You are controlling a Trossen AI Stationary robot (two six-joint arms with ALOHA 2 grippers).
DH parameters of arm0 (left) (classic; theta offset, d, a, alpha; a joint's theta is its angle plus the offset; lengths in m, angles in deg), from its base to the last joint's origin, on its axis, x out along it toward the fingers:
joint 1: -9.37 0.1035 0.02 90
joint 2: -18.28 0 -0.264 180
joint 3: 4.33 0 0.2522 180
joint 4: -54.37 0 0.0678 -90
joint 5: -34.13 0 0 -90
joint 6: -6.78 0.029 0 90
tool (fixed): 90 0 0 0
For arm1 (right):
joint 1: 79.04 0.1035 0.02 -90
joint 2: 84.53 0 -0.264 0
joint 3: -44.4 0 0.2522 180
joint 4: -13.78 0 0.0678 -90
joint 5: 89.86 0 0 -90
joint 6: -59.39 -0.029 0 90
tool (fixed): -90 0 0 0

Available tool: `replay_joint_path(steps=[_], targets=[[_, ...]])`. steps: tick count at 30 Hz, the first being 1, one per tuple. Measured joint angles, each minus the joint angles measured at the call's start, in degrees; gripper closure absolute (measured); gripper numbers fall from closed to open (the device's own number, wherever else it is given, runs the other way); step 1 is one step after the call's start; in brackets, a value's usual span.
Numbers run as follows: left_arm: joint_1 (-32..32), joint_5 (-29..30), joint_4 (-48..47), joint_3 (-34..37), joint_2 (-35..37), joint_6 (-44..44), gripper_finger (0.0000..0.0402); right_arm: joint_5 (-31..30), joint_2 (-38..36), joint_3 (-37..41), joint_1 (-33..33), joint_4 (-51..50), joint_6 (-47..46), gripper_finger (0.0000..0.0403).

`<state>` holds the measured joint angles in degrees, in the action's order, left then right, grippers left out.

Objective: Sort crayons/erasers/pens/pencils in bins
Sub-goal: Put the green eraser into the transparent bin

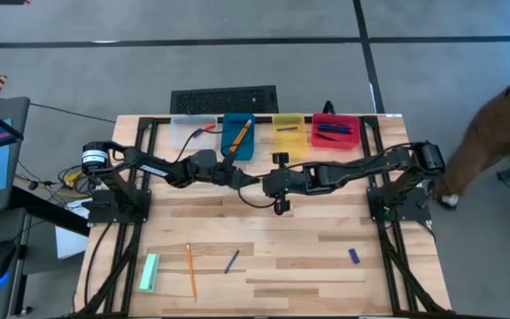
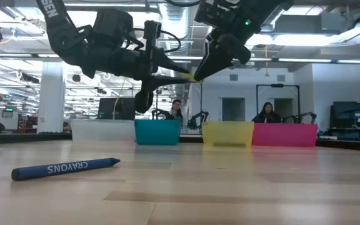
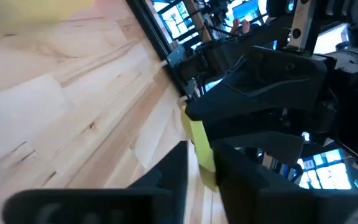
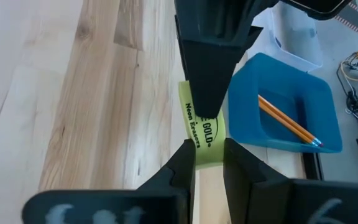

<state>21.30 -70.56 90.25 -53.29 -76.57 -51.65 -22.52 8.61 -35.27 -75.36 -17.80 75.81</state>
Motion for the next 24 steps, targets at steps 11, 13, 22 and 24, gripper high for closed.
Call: replay_joint_path(steps=[11,13,22,24], targets=[[0.4,-0.3,0.0,0.0,0.0,6.9,0.0384,-3.7,0.0,0.0,0.6,0.6,-0.7,0.0281],[0.7,-0.5,-0.3,0.0,0.0,9.1,0.0387,-5.2,-0.1,-0.5,1.1,0.0,-1.6,0.0245],[4.6,-1.8,-3.9,0.0,2.7,25.1,0.0395,-10.5,-1.6,-3.6,5.0,-8.3,-3.6,0.016],[6.3,-1.4,-6.7,0.0,4.8,29.2,0.0395,-10.4,-2.5,-3.0,5.4,-11.0,-6.2,0.0177]])
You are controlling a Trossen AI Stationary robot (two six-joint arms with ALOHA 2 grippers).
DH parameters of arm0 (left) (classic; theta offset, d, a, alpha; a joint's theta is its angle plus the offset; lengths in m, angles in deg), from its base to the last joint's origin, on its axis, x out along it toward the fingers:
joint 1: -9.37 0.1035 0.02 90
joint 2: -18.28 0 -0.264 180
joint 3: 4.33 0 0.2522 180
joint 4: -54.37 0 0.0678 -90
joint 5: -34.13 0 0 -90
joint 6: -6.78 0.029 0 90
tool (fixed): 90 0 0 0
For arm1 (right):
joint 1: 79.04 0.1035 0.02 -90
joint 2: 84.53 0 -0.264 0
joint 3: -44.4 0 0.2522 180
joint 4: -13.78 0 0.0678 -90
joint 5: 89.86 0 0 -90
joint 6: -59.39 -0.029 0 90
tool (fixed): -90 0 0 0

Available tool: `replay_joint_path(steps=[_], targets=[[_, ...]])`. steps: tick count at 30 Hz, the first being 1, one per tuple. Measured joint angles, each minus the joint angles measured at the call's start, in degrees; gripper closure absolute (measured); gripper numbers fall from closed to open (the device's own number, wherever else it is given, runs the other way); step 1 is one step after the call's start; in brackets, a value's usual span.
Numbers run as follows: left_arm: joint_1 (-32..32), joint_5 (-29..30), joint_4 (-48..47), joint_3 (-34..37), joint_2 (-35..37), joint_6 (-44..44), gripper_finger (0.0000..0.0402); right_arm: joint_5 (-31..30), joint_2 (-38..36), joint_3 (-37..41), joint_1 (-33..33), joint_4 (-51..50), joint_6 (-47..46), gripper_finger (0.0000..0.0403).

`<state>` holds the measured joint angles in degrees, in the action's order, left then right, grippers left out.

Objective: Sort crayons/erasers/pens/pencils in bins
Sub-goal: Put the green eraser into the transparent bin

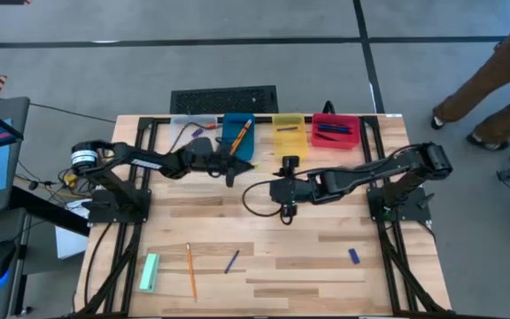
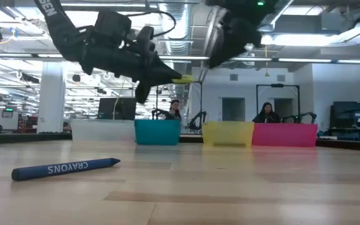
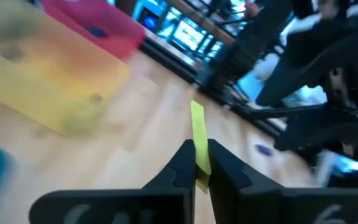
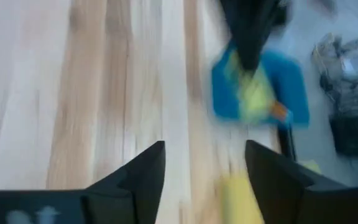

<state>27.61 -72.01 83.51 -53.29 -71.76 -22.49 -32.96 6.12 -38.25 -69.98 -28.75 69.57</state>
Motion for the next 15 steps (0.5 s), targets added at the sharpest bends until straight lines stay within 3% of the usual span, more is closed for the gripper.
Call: replay_joint_path(steps=[7,12,15], targets=[[5.1,2.9,-16.1,0.0,11.5,13.1,0.0396,0.0,-3.4,6.6,0.5,-1.1,-5.9,0.0301],[7.6,15.2,-35.5,-2.0,21.1,23.9,0.0396,1.0,-6.8,14.9,0.9,7.4,-8.2,0.039],[9.6,21.2,-46.9,-3.3,26.0,26.7,0.0393,2.0,-8.7,19.7,1.1,14.0,-9.1,0.0391]])
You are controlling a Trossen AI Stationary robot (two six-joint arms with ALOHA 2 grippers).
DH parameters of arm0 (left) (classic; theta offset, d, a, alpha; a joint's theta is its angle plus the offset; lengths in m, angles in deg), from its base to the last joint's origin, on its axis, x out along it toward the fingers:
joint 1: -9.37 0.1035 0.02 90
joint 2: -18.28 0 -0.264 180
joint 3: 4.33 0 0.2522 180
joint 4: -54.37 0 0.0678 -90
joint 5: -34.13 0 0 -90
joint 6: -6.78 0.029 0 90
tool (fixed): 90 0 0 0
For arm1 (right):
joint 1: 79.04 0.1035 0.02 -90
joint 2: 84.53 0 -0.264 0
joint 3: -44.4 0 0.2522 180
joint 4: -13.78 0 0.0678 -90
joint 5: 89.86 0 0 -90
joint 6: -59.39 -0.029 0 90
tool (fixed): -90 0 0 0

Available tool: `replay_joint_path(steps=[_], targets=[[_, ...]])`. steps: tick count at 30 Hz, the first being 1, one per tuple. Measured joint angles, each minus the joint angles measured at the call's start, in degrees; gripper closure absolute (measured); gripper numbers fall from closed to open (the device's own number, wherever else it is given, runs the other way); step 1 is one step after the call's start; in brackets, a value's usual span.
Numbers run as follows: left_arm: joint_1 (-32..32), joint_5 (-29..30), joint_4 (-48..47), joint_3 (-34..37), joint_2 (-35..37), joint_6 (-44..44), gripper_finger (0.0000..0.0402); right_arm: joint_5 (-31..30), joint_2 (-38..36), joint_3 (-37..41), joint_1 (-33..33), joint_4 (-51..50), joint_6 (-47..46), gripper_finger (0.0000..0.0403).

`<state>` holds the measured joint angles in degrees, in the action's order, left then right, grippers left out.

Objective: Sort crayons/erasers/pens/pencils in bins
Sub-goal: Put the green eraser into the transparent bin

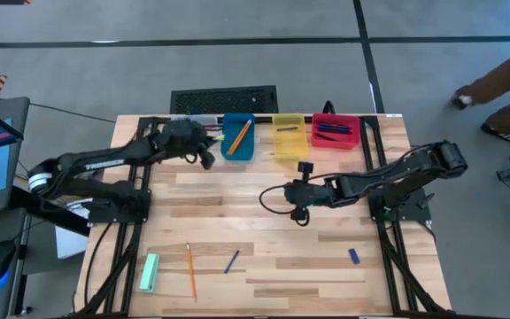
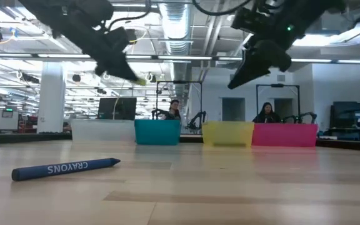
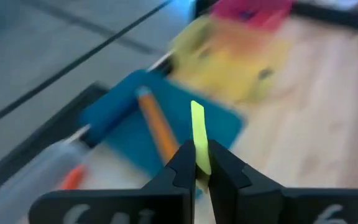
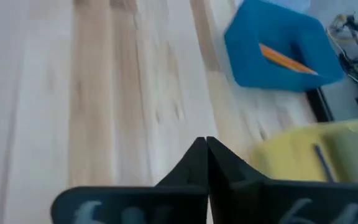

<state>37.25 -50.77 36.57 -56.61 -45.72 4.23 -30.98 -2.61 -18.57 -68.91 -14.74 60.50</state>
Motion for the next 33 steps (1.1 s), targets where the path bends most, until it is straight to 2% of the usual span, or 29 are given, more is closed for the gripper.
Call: replay_joint_path(steps=[3,6,10,17,25,30,33], targets=[[3.4,3.7,-10.7,-1.8,2.1,0.6,0.0395,0.2,-1.5,3.7,0.1,4.7,-0.7,0.0383],[7.7,5.2,-16.9,-2.3,2.1,1.3,0.0396,0.8,-2.1,5.9,0.0,7.3,-0.8,0.0388],[14.2,3.6,-16.5,-2.5,-0.9,5.4,0.0397,1.3,-1.2,6.3,0.0,9.4,-0.7,0.0399],[23.9,-4.0,-14.3,-3.4,-9.4,9.7,0.0397,1.4,-0.4,6.4,0.5,10.5,-0.6,0.0393],[26.9,-6.2,-12.7,-6.3,-17.7,11.3,0.0379,1.4,-0.4,6.2,2.0,11.7,-0.5,0.0396],[27.1,-5.9,-12.6,-6.8,-19.9,11.5,0.0376,1.4,-0.4,6.6,2.4,12.7,-0.4,0.04],[27.1,-5.4,-11.7,-6.8,-19.4,12.5,0.0373,3.8,-0.4,10.4,1.8,22.2,0.9,0.04]])
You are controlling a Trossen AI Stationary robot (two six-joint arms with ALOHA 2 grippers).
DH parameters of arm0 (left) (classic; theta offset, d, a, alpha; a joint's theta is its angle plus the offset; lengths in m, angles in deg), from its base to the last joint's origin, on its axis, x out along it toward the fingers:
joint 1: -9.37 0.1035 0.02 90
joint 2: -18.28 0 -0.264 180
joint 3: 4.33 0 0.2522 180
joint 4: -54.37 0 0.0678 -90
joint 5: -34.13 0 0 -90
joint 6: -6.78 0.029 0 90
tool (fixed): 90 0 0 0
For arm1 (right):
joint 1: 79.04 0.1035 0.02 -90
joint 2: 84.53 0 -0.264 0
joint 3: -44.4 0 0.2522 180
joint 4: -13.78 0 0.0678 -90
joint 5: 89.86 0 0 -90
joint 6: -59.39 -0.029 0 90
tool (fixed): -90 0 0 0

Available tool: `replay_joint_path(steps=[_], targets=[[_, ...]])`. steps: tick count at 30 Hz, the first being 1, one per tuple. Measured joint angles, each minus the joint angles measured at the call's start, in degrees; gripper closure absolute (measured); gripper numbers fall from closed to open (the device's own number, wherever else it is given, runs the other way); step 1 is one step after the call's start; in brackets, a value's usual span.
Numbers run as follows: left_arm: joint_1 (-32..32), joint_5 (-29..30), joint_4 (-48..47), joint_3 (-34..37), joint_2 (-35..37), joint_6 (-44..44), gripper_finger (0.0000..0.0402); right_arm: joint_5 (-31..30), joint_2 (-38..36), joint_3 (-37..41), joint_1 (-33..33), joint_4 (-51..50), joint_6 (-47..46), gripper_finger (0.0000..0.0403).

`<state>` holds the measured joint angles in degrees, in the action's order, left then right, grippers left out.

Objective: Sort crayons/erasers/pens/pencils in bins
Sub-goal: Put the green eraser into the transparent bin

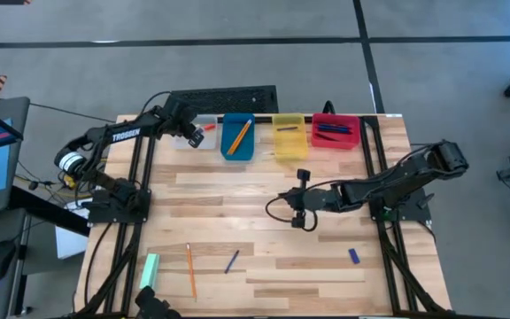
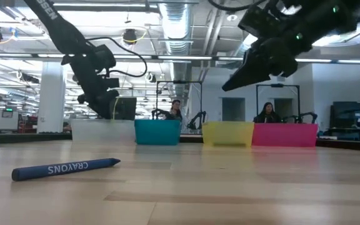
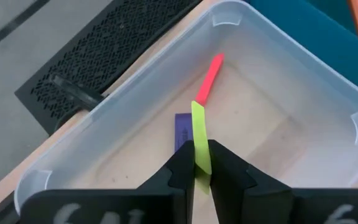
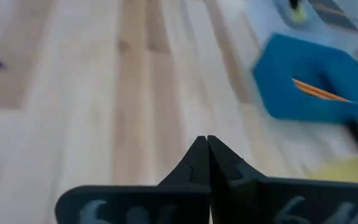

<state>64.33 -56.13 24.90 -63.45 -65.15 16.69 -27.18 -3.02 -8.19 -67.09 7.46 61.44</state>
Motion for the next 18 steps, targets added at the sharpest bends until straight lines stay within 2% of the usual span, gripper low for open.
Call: replay_joint_path(steps=[5,10,18], targets=[[0.0,0.0,-0.2,0.0,0.2,0.0,0.0365,11.7,0.0,8.6,-2.5,19.4,-1.3,0.04],[0.0,0.1,-0.1,0.0,0.2,0.2,0.0344,12.3,-0.7,11.1,-3.5,24.4,-1.6,0.04],[-0.5,0.8,-0.3,0.0,0.7,1.1,0.0293,12.6,-0.7,11.2,-3.3,24.1,-1.6,0.04]])
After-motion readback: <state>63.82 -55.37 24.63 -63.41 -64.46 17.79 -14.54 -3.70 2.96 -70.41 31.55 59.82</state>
